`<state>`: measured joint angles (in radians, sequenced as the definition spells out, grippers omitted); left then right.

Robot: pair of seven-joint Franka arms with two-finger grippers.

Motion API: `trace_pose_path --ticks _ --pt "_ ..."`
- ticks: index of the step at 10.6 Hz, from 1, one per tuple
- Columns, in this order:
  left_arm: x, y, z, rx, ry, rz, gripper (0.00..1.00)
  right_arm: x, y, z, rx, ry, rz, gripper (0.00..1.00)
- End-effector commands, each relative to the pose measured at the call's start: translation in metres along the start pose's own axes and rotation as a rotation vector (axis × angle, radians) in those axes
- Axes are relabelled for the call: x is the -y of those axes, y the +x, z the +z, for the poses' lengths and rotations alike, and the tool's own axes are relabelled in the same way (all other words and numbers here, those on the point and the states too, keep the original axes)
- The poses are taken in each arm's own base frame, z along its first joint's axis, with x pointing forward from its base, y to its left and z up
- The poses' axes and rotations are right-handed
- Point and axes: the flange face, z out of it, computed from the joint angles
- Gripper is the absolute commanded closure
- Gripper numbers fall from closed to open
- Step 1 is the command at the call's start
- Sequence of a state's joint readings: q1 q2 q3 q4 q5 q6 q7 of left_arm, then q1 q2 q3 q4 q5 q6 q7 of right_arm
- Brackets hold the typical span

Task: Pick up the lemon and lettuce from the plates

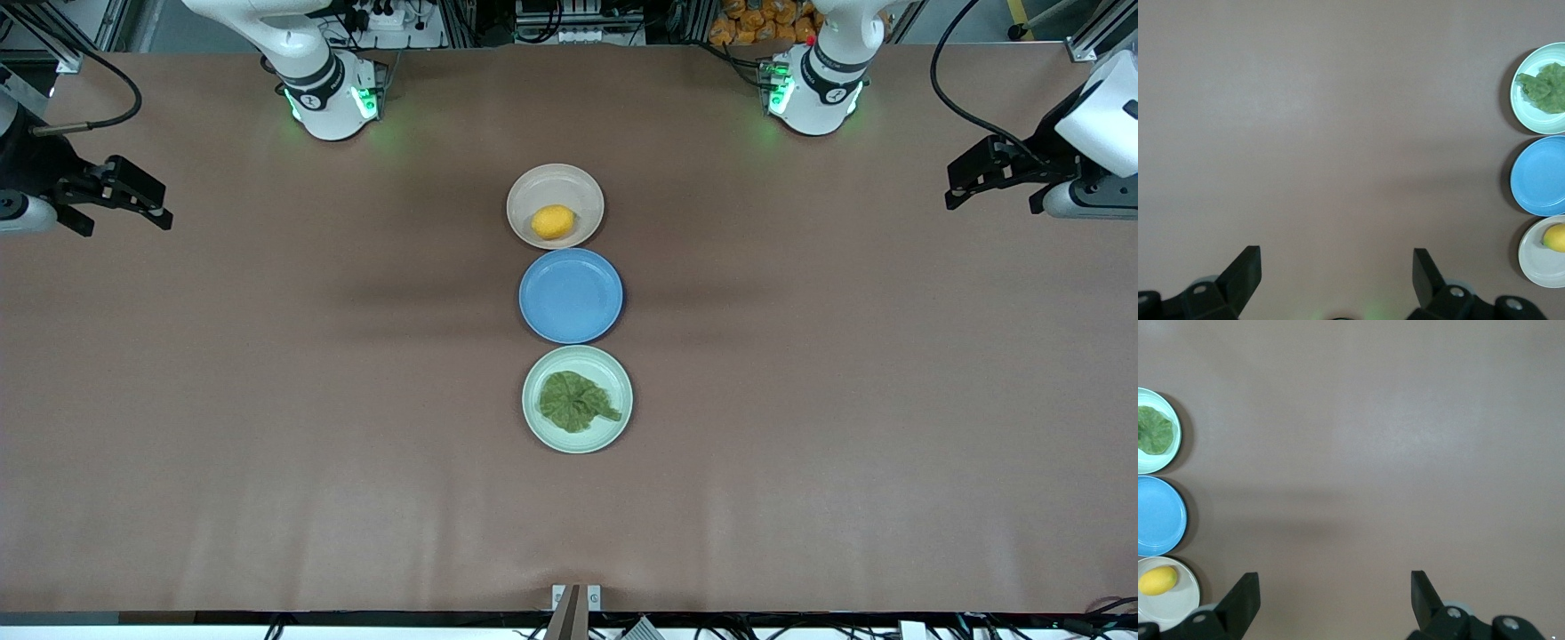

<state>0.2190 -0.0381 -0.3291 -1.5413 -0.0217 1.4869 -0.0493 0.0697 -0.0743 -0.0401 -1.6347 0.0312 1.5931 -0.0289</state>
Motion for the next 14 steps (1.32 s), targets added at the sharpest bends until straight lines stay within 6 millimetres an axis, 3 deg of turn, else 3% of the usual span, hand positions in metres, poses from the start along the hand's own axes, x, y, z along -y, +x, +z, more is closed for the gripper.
trace_pose_path --ticks 1,4,6,8,9,11,14 --pt "0.002 -0.004 -0.004 0.005 0.012 0.014 0.0 -0.001 -0.004 -0.002 0.0 -0.001 -0.009 0.0" --pt "0.004 -0.001 0.002 0.016 0.001 0.031 0.0 -0.001 -0.005 0.001 0.007 -0.001 -0.009 0.0" --pt "-0.014 0.011 0.02 0.041 -0.017 0.054 0.0 -0.001 -0.005 0.003 0.01 -0.001 -0.009 0.0" --pt "-0.055 0.026 0.036 0.008 -0.069 0.114 0.0 0.0 -0.005 0.005 0.016 0.002 -0.01 0.0" --pt "-0.071 0.036 0.053 0.009 -0.082 0.134 0.0 0.002 -0.006 0.012 0.029 0.007 -0.006 0.0" --pt "-0.128 0.048 0.083 0.005 -0.094 0.066 0.0 0.011 -0.007 0.022 0.044 0.01 -0.016 0.0" --pt "-0.19 0.071 0.126 -0.066 -0.142 0.12 0.0 0.045 -0.01 0.045 0.073 0.008 0.003 0.0"
